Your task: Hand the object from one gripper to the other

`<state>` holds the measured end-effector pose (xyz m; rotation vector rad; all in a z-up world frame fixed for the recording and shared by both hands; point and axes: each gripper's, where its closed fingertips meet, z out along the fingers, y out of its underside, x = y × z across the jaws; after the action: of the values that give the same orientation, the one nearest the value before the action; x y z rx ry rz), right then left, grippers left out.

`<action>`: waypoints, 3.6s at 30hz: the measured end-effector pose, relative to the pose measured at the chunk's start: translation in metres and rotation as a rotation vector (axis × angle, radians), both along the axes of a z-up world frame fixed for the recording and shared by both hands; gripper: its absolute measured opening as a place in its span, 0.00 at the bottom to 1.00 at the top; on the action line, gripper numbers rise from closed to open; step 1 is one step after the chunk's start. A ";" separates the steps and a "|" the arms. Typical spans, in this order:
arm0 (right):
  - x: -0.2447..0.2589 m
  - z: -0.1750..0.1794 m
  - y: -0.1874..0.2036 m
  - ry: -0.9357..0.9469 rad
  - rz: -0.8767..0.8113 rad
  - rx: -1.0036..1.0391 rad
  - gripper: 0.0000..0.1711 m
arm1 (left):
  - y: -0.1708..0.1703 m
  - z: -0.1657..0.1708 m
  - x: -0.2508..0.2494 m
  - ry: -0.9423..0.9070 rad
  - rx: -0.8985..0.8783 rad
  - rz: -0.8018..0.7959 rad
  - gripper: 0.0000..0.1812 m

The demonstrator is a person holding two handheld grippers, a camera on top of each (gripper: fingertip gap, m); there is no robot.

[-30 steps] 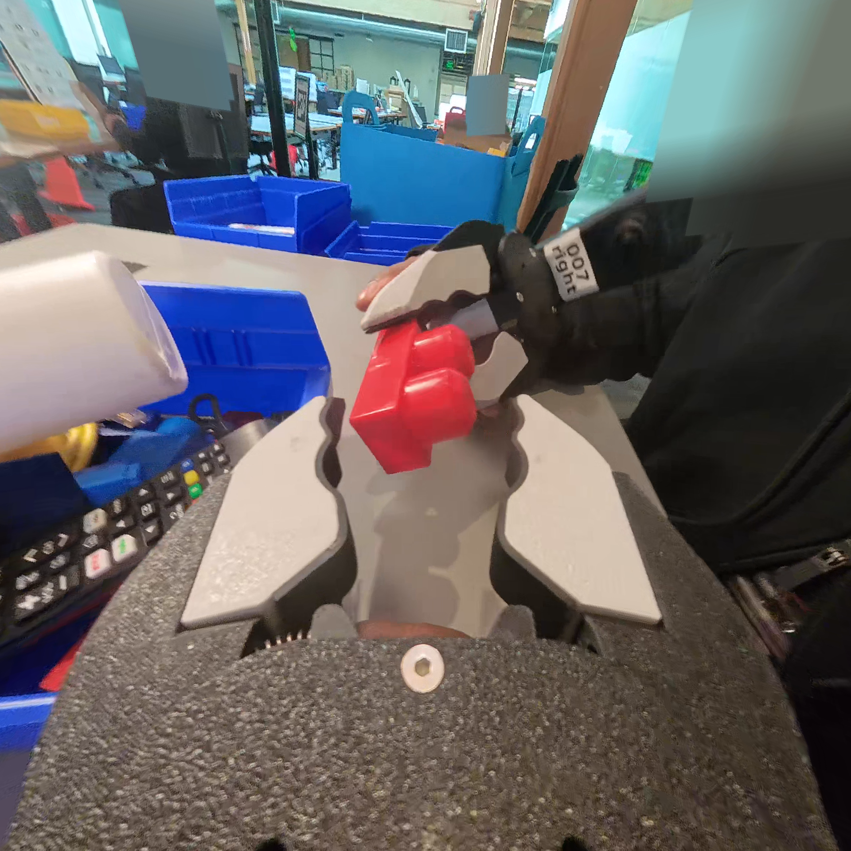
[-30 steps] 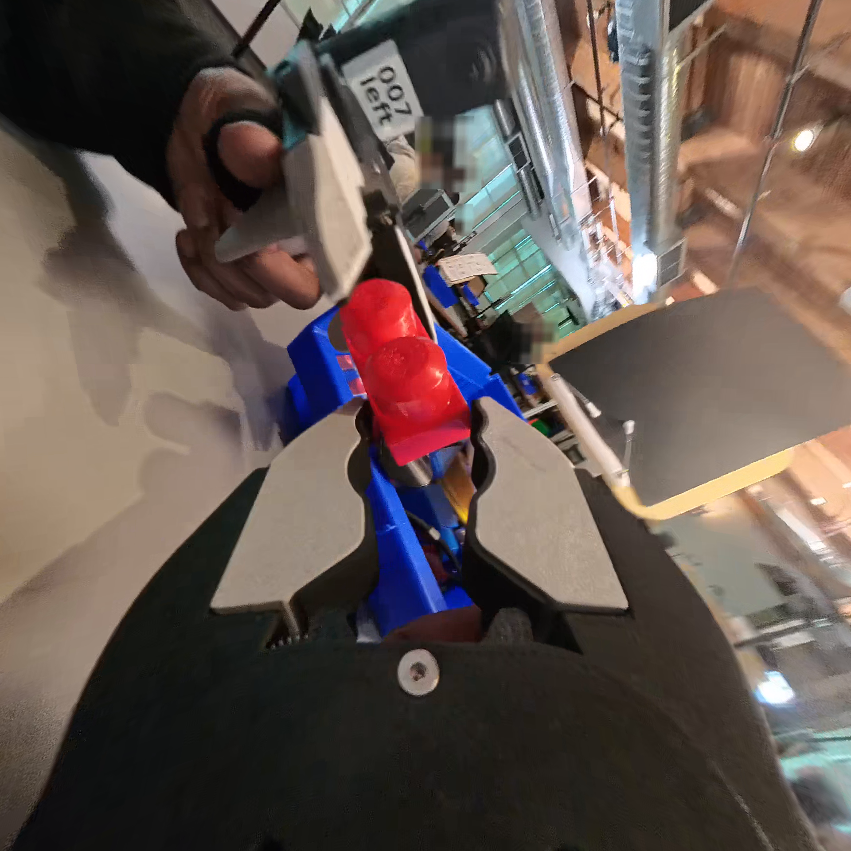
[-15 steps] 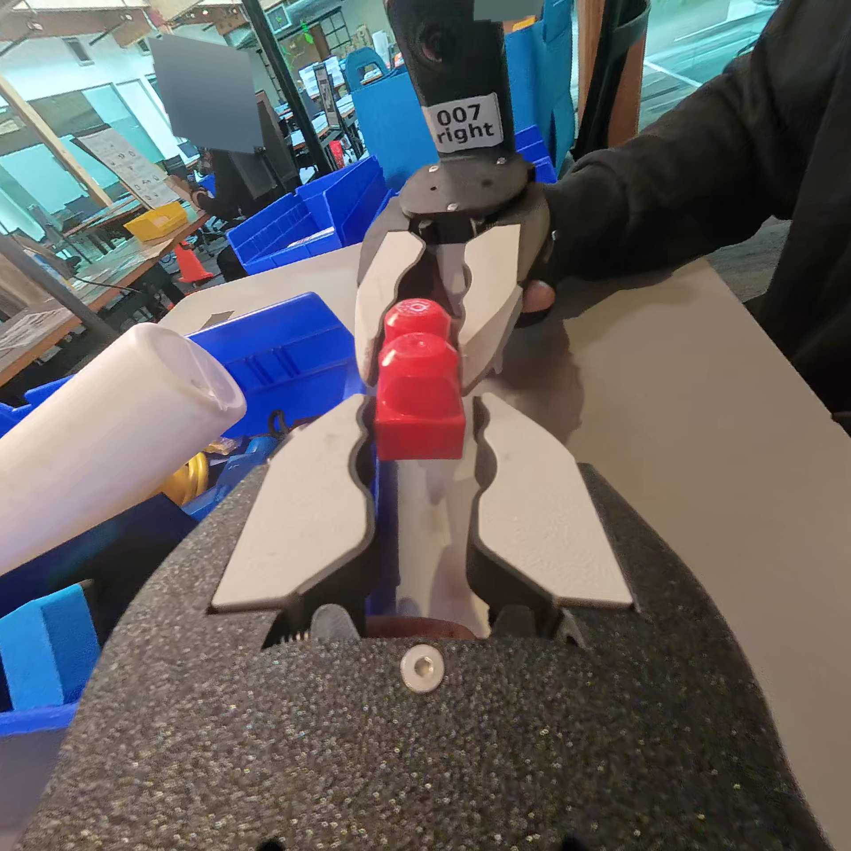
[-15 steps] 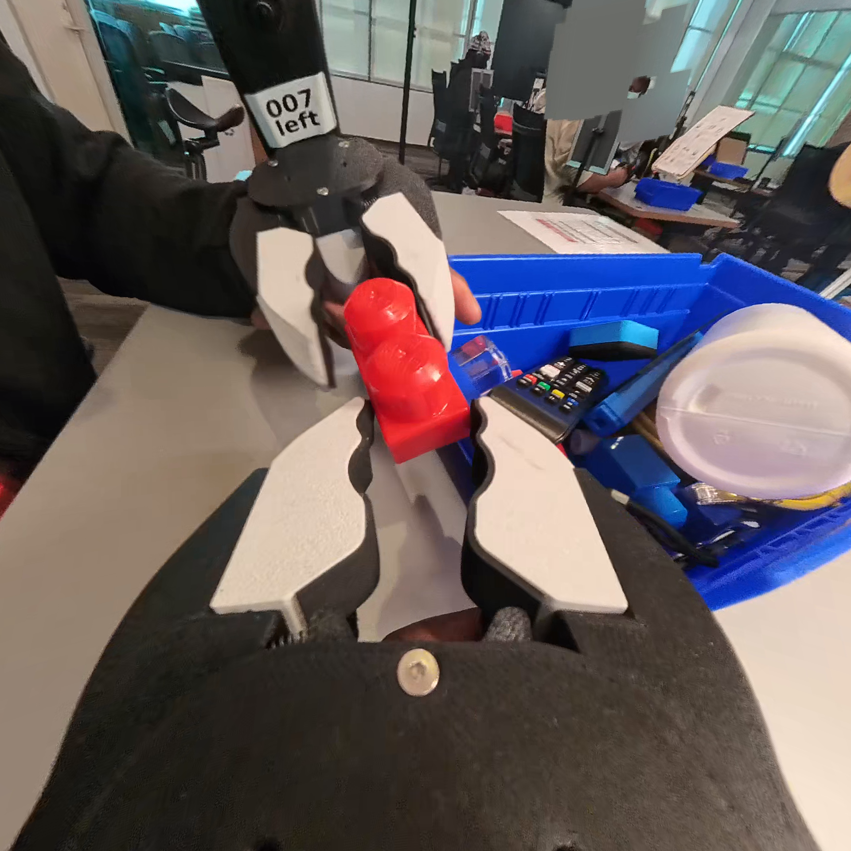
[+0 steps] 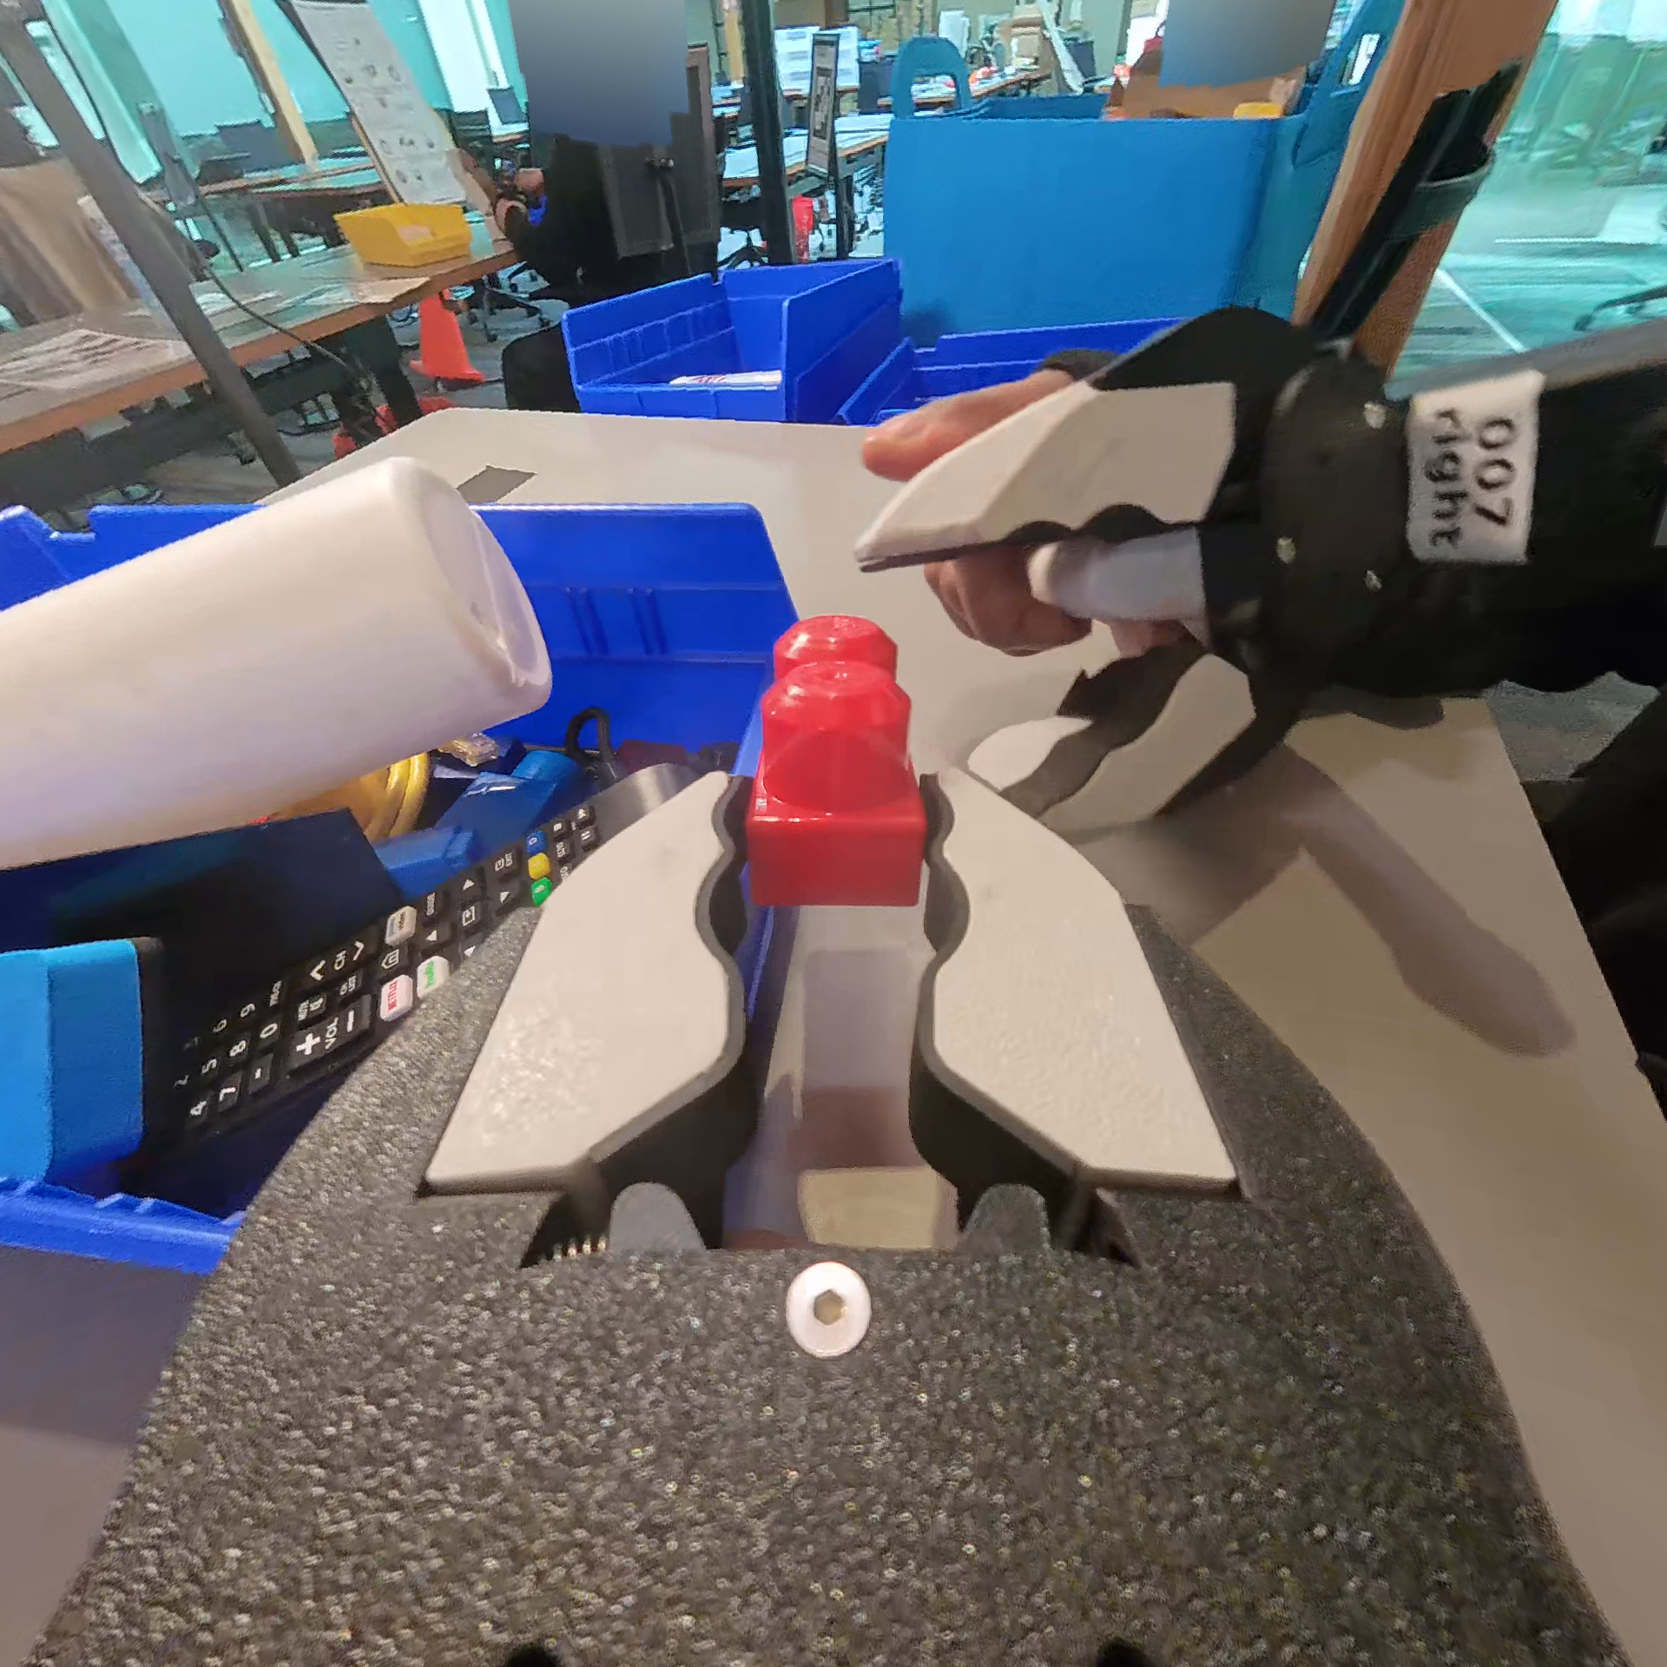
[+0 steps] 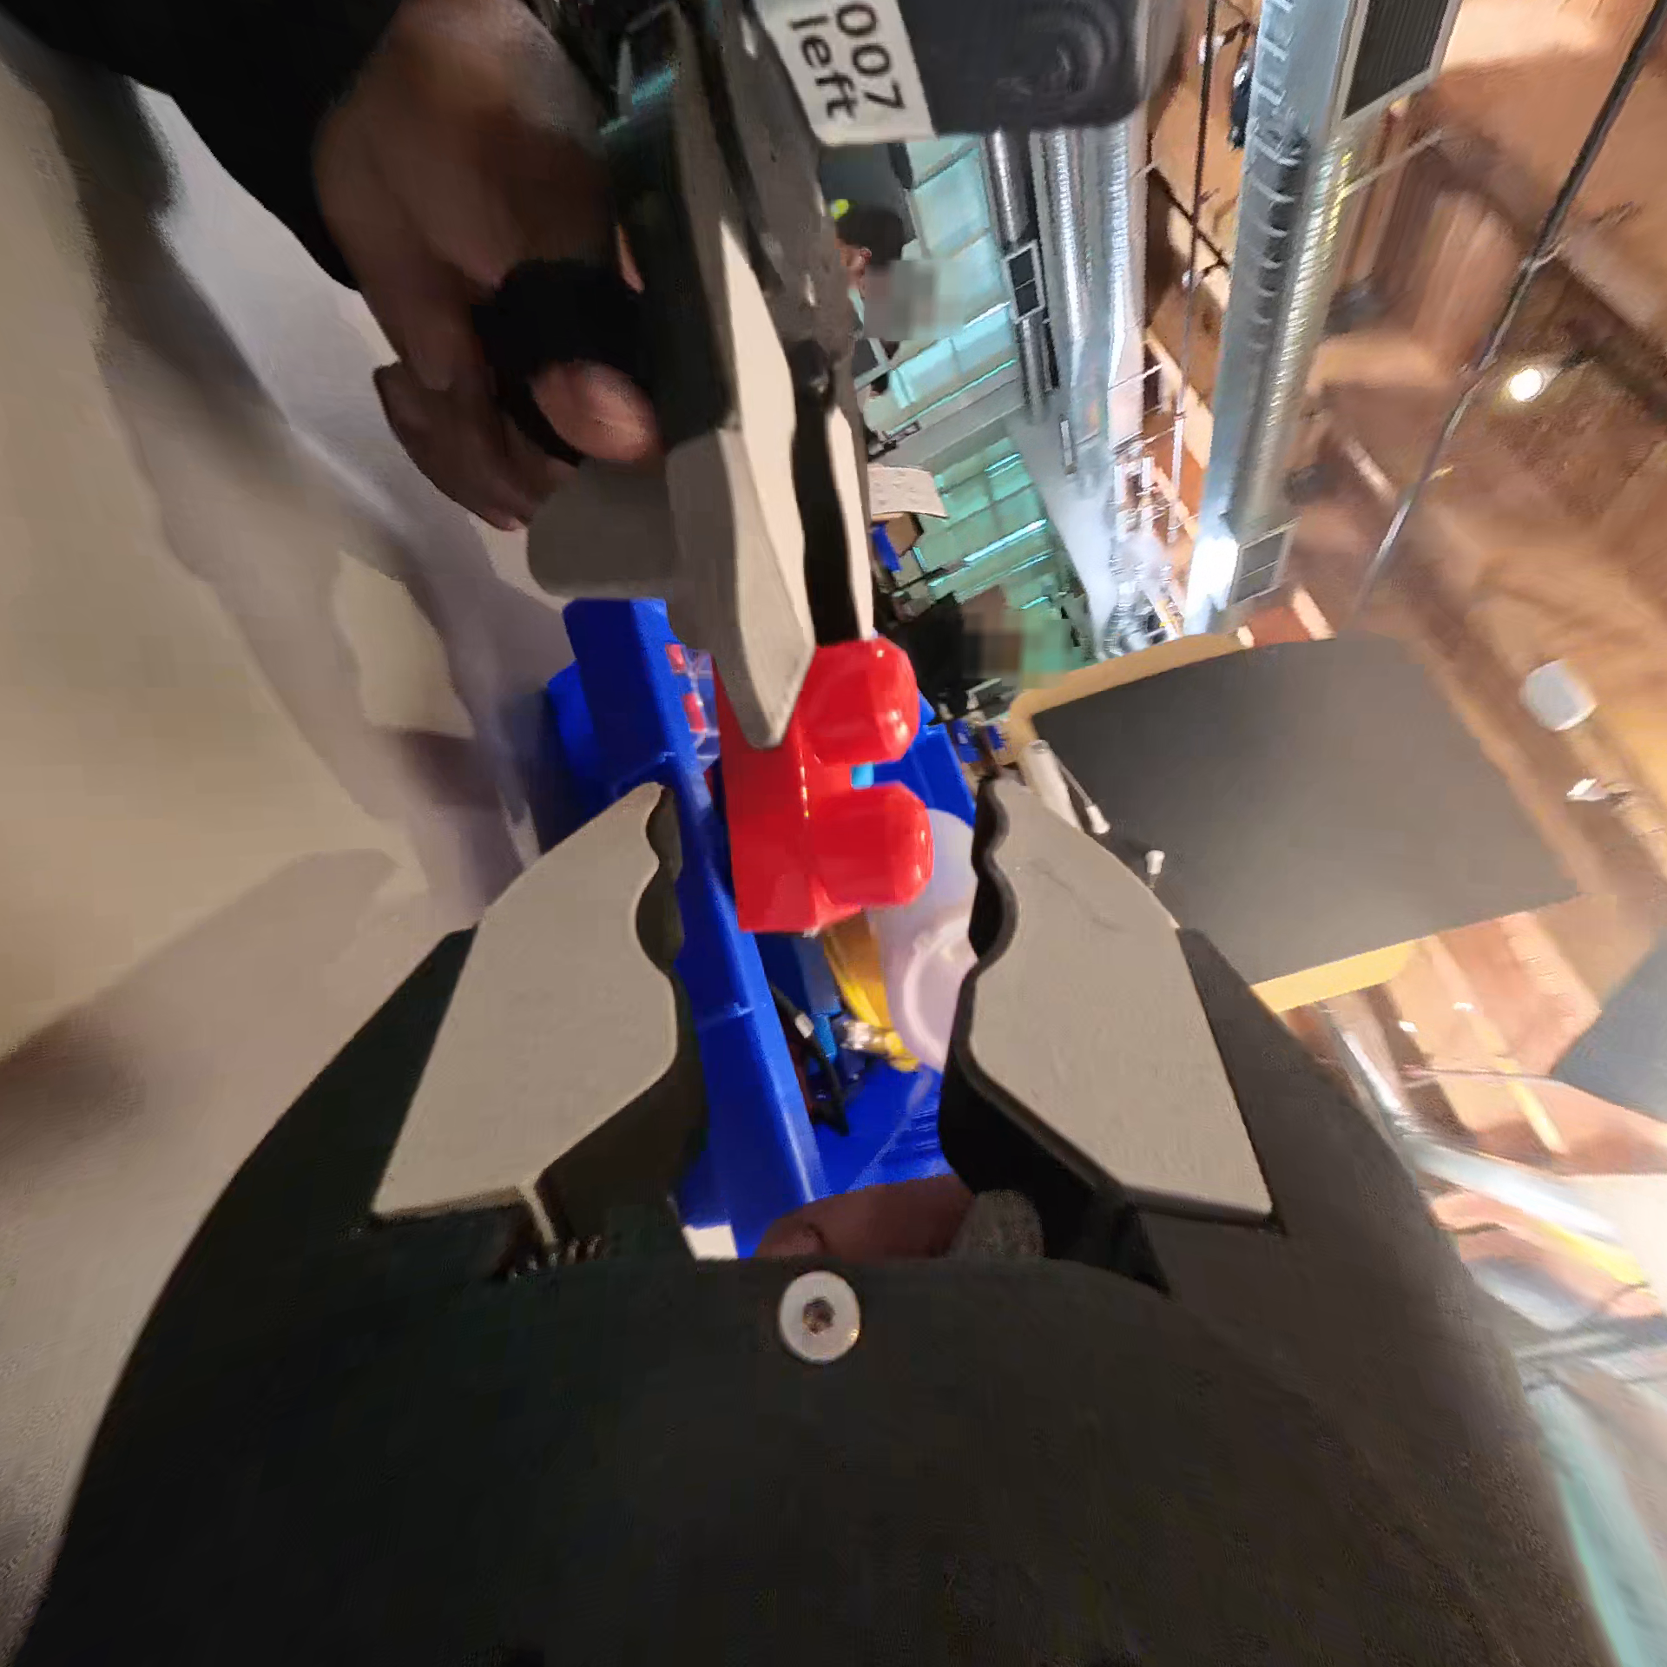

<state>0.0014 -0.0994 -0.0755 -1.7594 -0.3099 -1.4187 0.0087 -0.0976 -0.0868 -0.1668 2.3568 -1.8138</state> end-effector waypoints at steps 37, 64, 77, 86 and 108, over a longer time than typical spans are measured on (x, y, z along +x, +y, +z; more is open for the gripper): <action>0.032 0.024 -0.008 1.351 0.288 1.283 0.26 | -0.005 0.029 0.003 -0.518 -0.088 0.258 0.40; 0.015 0.034 0.012 1.311 0.407 1.332 0.26 | -0.002 0.033 -0.002 -0.608 -0.143 0.347 0.20; 0.015 0.036 -0.019 0.664 0.190 0.657 0.32 | 0.014 0.052 0.002 -0.373 -0.209 0.136 0.20; -0.016 0.023 -0.010 0.552 0.306 0.349 0.38 | 0.008 0.014 -0.026 -0.380 -0.014 -0.158 0.20; -0.041 0.017 0.005 -0.295 0.131 -0.061 0.23 | 0.009 0.013 -0.046 0.295 -0.116 -0.383 0.35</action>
<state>-0.0391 -0.0948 -0.0582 -1.5449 -0.6193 -1.5857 -0.0378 -0.0888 -0.0736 0.0070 2.6270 -2.2396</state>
